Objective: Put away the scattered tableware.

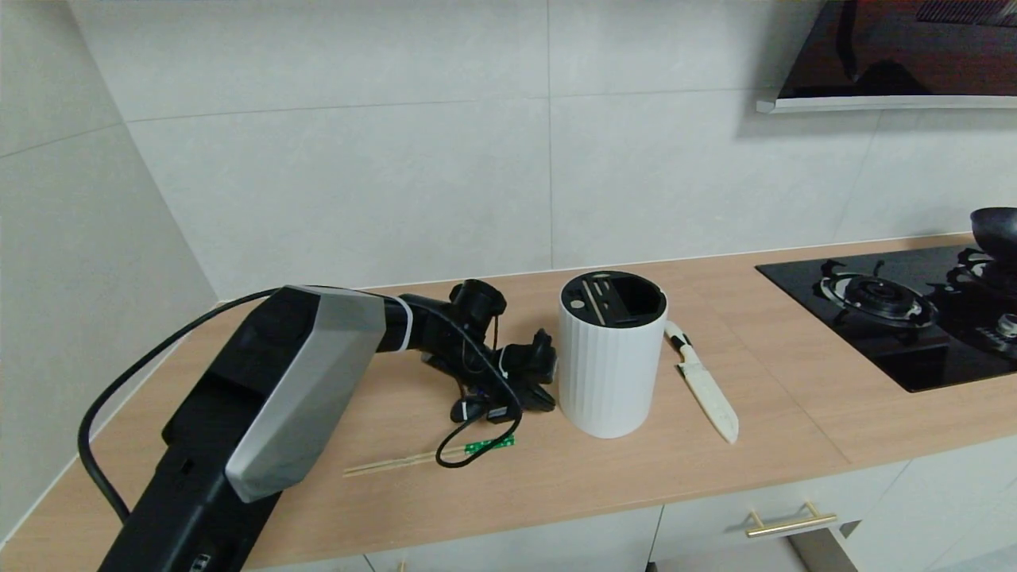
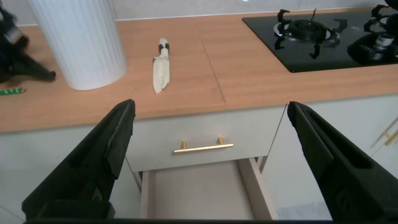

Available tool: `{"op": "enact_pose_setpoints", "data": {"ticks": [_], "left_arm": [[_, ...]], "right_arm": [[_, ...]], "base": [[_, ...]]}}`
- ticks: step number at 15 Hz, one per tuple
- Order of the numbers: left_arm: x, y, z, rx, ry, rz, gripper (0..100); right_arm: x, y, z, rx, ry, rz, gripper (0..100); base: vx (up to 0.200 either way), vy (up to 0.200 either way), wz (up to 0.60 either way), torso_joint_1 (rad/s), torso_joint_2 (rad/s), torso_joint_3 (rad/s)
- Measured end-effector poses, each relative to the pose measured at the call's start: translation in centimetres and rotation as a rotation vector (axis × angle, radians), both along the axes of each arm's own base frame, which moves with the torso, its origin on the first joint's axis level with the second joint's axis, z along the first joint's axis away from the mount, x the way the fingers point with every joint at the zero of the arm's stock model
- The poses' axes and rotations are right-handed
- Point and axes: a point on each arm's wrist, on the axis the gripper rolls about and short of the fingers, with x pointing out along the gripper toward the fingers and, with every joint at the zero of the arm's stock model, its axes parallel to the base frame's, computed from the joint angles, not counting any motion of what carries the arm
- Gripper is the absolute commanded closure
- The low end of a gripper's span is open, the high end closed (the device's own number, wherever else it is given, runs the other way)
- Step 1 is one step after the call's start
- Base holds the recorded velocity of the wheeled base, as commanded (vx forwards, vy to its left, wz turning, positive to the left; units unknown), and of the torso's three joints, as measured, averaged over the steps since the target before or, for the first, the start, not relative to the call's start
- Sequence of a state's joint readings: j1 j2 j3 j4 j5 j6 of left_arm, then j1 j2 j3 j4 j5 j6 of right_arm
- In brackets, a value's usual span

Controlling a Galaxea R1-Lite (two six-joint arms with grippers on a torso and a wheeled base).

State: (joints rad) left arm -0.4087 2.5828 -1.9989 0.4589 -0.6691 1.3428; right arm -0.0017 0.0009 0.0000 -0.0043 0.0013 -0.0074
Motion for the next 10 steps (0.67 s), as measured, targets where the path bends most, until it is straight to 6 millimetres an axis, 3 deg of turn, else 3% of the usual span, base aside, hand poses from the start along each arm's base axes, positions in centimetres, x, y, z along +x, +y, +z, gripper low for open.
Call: {"op": "enact_pose_setpoints", "data": {"ticks": [3,6,7,10], "left_arm": [[-0.8,0.0,4.6,-0.06,-0.078,-0.035,100],[-3.2,1.9,8.4,-0.06,-0.076,-0.02,100],[-4.2,3.0,9.3,-0.051,-0.067,-0.001,0],[-7.8,8.0,11.3,-0.009,0.0,0.104,0]], "right_arm": [[0.0,0.0,0.0,0.0,0.001,0.0,0],[0.0,0.0,0.0,0.001,0.001,-0.001,0],[0.0,0.0,0.0,0.002,0.001,-0.001,0],[0.0,0.0,0.0,0.002,0.001,-0.001,0]], "base": [[0.0,0.0,0.0,0.0,0.0,0.0],[0.0,0.0,0.0,0.0,0.0,0.0],[0.0,0.0,0.0,0.0,0.0,0.0],[0.0,0.0,0.0,0.0,0.0,0.0]]}}
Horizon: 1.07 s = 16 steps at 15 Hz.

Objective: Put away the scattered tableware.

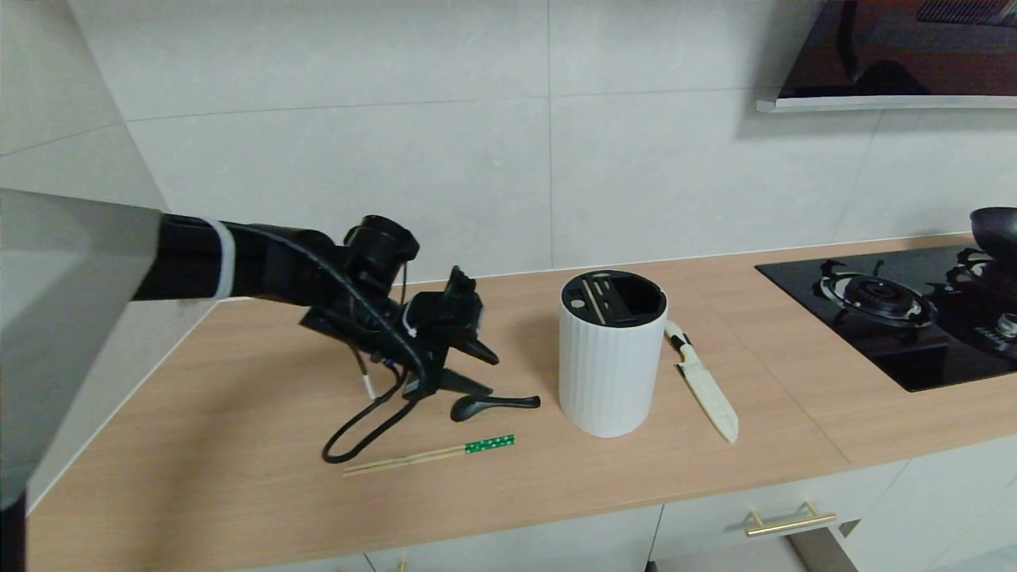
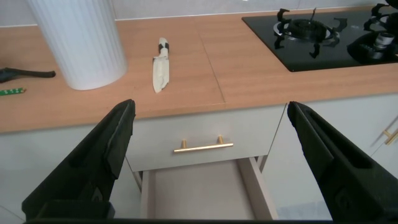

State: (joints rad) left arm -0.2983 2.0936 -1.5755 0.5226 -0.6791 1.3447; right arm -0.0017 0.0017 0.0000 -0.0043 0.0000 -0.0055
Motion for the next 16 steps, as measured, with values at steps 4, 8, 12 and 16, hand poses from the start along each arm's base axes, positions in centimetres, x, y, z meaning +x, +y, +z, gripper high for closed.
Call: {"op": "enact_pose_setpoints", "data": {"ticks": [4,8,12,16], "left_arm": [[-5.7,7.5,-1.6,0.009,0.183,0.184,0],[-5.4,9.5,-3.0,-0.063,0.148,0.306,0],[-3.0,6.9,-6.4,-0.063,0.161,0.322,0],[-1.2,2.4,-10.5,-0.029,0.214,0.282,0]], "right_arm": [[0.0,0.0,0.0,0.0,0.0,0.0,0],[0.0,0.0,0.0,0.0,0.0,0.0,0],[0.0,0.0,0.0,0.0,-0.001,0.0,0],[0.0,0.0,0.0,0.0,0.0,0.0,0]], "base": [[0.0,0.0,0.0,0.0,0.0,0.0],[0.0,0.0,0.0,0.0,0.0,0.0],[0.0,0.0,0.0,0.0,0.0,0.0],[0.0,0.0,0.0,0.0,0.0,0.0]]}}
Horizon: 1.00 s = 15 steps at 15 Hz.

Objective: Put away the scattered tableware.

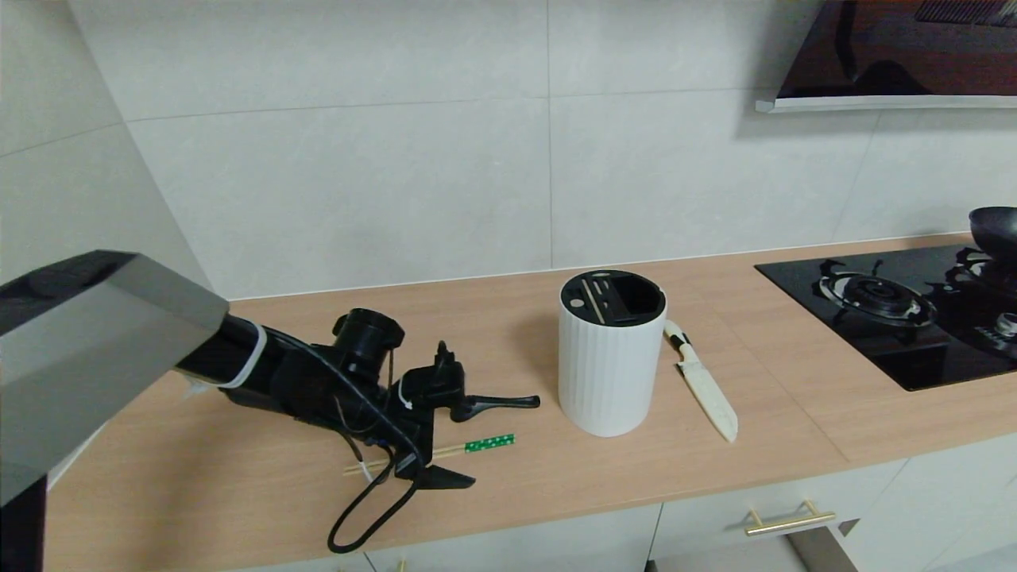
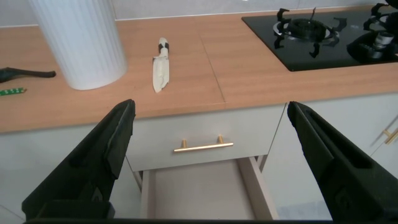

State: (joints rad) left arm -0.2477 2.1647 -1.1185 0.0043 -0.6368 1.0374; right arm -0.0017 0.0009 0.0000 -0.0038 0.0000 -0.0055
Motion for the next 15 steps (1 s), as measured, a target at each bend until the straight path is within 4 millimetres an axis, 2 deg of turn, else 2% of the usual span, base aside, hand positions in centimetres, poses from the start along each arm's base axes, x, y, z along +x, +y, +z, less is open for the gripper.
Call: {"op": "enact_pose_setpoints", "data": {"ticks": [3,6,11,15], "left_arm": [[0.7,-0.6,-1.4,0.008,0.016,-0.007,0],[1.0,0.8,-1.1,0.008,0.006,0.028,0],[0.0,3.7,-1.5,0.026,0.044,0.1,0],[0.5,3.9,-2.5,0.048,0.052,0.12,0]], "right_arm": [[0.0,0.0,0.0,-0.001,0.0,0.0,0],[0.0,0.0,0.0,-0.001,-0.001,0.0,0],[0.0,0.0,0.0,-0.002,0.0,0.0,0],[0.0,0.0,0.0,-0.002,-0.001,0.0,0]], "base": [[0.0,0.0,0.0,0.0,0.0,0.0],[0.0,0.0,0.0,0.0,0.0,0.0],[0.0,0.0,0.0,0.0,0.0,0.0],[0.0,0.0,0.0,0.0,0.0,0.0]]}}
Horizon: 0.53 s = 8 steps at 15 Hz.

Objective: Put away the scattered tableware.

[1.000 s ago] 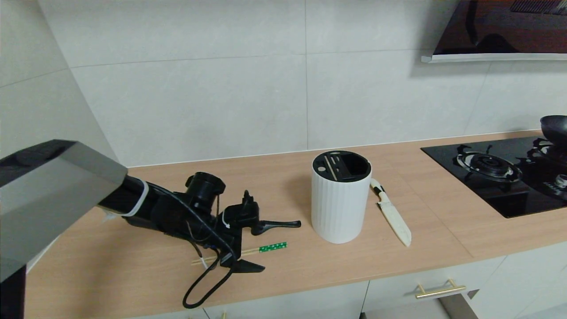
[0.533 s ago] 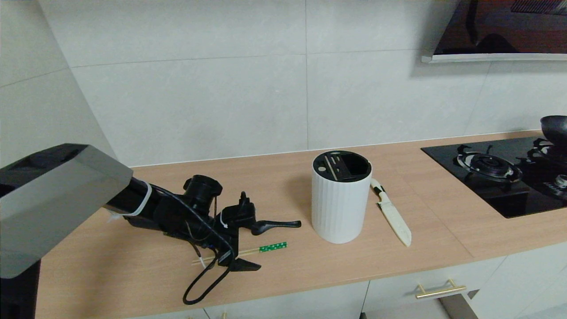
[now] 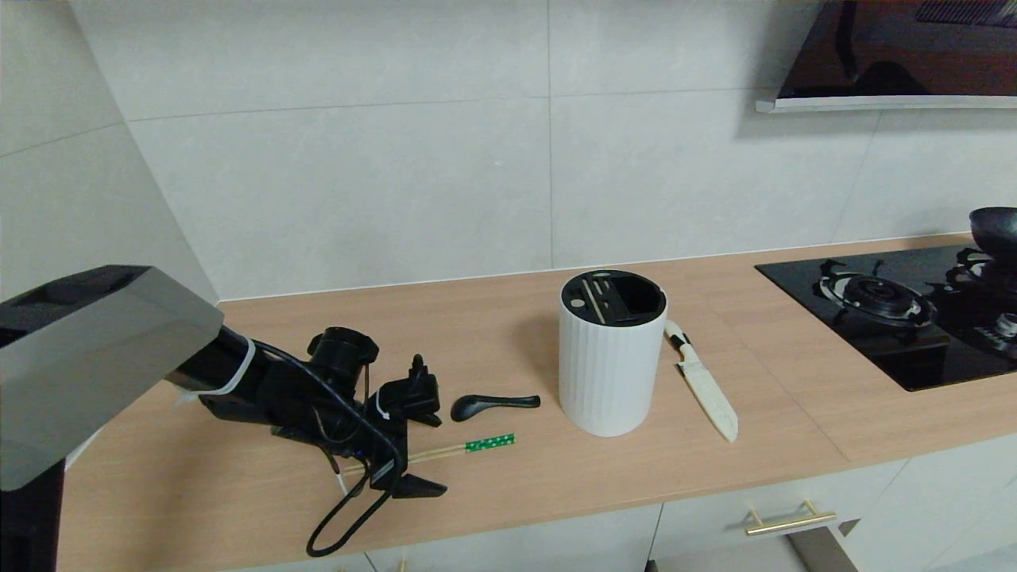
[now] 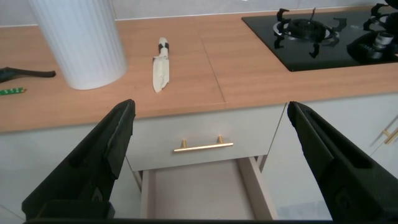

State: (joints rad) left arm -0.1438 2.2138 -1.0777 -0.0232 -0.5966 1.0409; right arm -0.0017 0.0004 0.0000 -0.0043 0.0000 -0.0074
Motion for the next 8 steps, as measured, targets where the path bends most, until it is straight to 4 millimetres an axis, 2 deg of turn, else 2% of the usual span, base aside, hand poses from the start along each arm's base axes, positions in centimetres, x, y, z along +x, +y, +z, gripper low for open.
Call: {"op": "enact_pose_setpoints", "data": {"ticks": [4,7,8], "left_arm": [[2.0,-0.3,-1.0,-0.012,-0.013,0.006,0],[2.3,-0.3,-2.2,-0.051,0.031,-0.003,0],[2.1,-0.3,-2.6,-0.058,0.066,-0.006,100]], "right_arm": [[0.0,0.0,0.0,0.0,0.0,0.0,0],[0.0,0.0,0.0,0.0,0.0,0.0,0],[0.0,0.0,0.0,0.0,0.0,0.0,0]], "base": [[0.0,0.0,0.0,0.0,0.0,0.0],[0.0,0.0,0.0,0.0,0.0,0.0],[0.0,0.0,0.0,0.0,0.0,0.0]]}}
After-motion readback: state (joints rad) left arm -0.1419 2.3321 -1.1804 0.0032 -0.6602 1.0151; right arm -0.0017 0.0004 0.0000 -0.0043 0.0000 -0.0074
